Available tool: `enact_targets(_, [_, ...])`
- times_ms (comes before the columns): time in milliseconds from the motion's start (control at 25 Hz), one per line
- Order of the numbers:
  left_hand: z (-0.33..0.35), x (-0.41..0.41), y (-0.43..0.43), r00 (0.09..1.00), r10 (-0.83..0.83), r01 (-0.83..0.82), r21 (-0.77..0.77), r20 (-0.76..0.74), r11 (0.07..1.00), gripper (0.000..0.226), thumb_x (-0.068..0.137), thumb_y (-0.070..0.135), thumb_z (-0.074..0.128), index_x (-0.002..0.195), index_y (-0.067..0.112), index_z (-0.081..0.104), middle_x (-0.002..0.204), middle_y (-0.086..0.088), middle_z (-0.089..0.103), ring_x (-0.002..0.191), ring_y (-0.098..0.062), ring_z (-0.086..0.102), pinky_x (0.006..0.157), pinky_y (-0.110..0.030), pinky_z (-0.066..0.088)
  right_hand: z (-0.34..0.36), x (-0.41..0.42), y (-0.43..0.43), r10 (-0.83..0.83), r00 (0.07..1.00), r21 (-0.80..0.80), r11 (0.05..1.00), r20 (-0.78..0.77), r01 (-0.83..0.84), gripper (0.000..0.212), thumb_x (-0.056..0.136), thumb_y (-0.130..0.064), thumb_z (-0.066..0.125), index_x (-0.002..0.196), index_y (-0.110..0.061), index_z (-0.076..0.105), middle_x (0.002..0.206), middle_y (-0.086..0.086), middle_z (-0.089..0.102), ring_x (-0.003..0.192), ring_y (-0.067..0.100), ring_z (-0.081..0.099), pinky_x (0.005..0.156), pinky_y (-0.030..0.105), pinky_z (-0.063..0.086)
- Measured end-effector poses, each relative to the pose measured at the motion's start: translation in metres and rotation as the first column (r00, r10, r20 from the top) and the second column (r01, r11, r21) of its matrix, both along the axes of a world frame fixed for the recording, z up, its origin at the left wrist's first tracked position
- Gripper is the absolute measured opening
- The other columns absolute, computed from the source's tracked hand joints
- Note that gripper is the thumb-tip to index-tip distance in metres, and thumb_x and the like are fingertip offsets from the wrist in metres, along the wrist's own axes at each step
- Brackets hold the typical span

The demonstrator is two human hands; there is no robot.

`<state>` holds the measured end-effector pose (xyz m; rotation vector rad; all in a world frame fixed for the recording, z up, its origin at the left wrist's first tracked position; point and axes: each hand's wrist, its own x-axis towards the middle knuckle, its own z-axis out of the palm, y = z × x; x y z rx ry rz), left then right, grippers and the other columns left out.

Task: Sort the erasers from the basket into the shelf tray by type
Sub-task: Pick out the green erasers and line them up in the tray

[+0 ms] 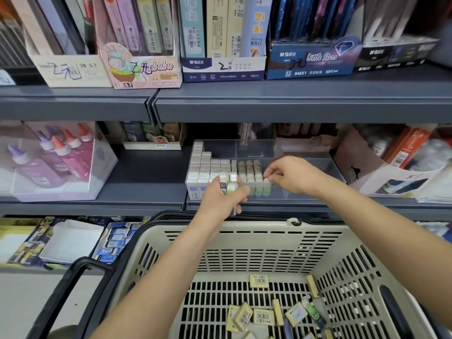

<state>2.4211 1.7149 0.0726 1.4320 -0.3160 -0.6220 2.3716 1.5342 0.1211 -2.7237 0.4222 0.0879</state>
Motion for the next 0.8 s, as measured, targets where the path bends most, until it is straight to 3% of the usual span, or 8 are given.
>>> enact_targets(120, [0.003,-0.004,-0.003,0.995,-0.059,0.056,-0.045,-0.079,0.997,0.016,0.082,0.005,0.066,0.092,0.014,0.057,0.08,-0.001,0.063,0.07,-0.013,0.059,0.05,-0.023,0.042,0.004,-0.01,0.003,0.018,0.985,-0.042,0.999,0.173,-0.011,0.016,0.088,-0.021,0.059,0.101,-0.019,0.069,0.097,-0.005,0.069,0.094,0.014,0.062,0.086,0.026,0.045])
enact_targets(200, [0.005,-0.006,-0.005,0.99,-0.109,0.105,-0.05,-0.092,0.993,0.015,0.08,0.001,0.065,0.089,0.013,0.061,0.081,-0.003,0.061,0.073,-0.014,0.058,0.049,-0.021,0.042,0.006,-0.018,0.013,0.033,0.956,0.103,0.993,0.29,-0.066,0.016,0.088,-0.022,0.06,0.1,-0.023,0.069,0.088,-0.01,0.067,0.086,0.01,0.062,0.085,0.028,0.048])
enact_targets(280, [0.008,-0.011,-0.008,0.977,-0.189,0.184,-0.058,-0.099,0.981,0.018,0.079,0.001,0.064,0.092,0.012,0.062,0.083,-0.004,0.06,0.075,-0.017,0.055,0.049,-0.02,0.041,0.007,-0.024,0.024,0.069,0.957,0.308,0.938,0.283,-0.159,0.02,0.089,-0.019,0.059,0.105,-0.026,0.067,0.086,-0.007,0.069,0.084,0.014,0.064,0.085,0.03,0.05])
enact_targets(360, [0.01,-0.015,-0.011,0.964,-0.234,0.227,-0.072,-0.122,0.971,0.02,0.084,0.0,0.062,0.101,0.01,0.06,0.09,-0.004,0.064,0.075,-0.014,0.062,0.05,-0.019,0.045,0.007,-0.029,0.027,0.105,0.957,0.392,0.896,0.271,-0.209,0.018,0.089,-0.014,0.059,0.1,-0.025,0.066,0.086,-0.001,0.07,0.084,0.019,0.065,0.084,0.033,0.051])
enact_targets(560, [0.011,-0.01,-0.007,0.991,0.001,-0.003,-0.022,-0.132,1.0,0.018,0.083,0.019,0.07,0.093,0.018,0.055,0.095,-0.001,0.07,0.08,-0.011,0.071,0.055,-0.024,0.053,0.018,-0.033,-0.002,-0.167,0.939,0.53,0.848,0.301,-0.019,0.007,0.083,-0.016,0.067,0.089,-0.014,0.068,0.078,0.006,0.07,0.07,0.008,0.065,0.068,0.02,0.049])
enact_targets(640, [0.013,-0.005,-0.005,0.991,0.072,-0.073,-0.005,-0.108,0.997,0.021,0.08,0.027,0.072,0.09,0.02,0.055,0.078,0.004,0.069,0.069,-0.01,0.07,0.052,-0.026,0.053,0.023,-0.028,-0.015,-0.264,0.904,0.442,0.892,0.335,0.097,0.012,0.081,-0.018,0.067,0.075,-0.029,0.064,0.073,-0.006,0.068,0.071,0.011,0.063,0.063,0.023,0.045])
enact_targets(720, [0.013,-0.004,-0.005,0.995,0.076,-0.074,0.034,-0.056,0.997,0.022,0.078,0.032,0.074,0.086,0.022,0.056,0.062,0.007,0.063,0.056,-0.007,0.064,0.051,-0.025,0.052,0.023,-0.021,-0.02,-0.226,0.914,0.25,0.957,0.337,0.144,0.023,0.08,-0.016,0.064,0.068,-0.035,0.059,0.073,-0.014,0.066,0.065,0.007,0.059,0.056,0.019,0.043])
enact_targets(800, [0.012,-0.006,-0.007,0.998,0.055,-0.054,0.037,-0.034,0.998,0.021,0.079,0.033,0.073,0.086,0.022,0.056,0.064,0.006,0.06,0.054,-0.006,0.059,0.053,-0.025,0.052,0.018,-0.014,-0.018,-0.18,0.948,0.167,0.976,0.261,0.139,0.017,0.081,-0.017,0.061,0.074,-0.033,0.061,0.079,-0.011,0.068,0.055,0.0,0.052,0.051,0.018,0.038])
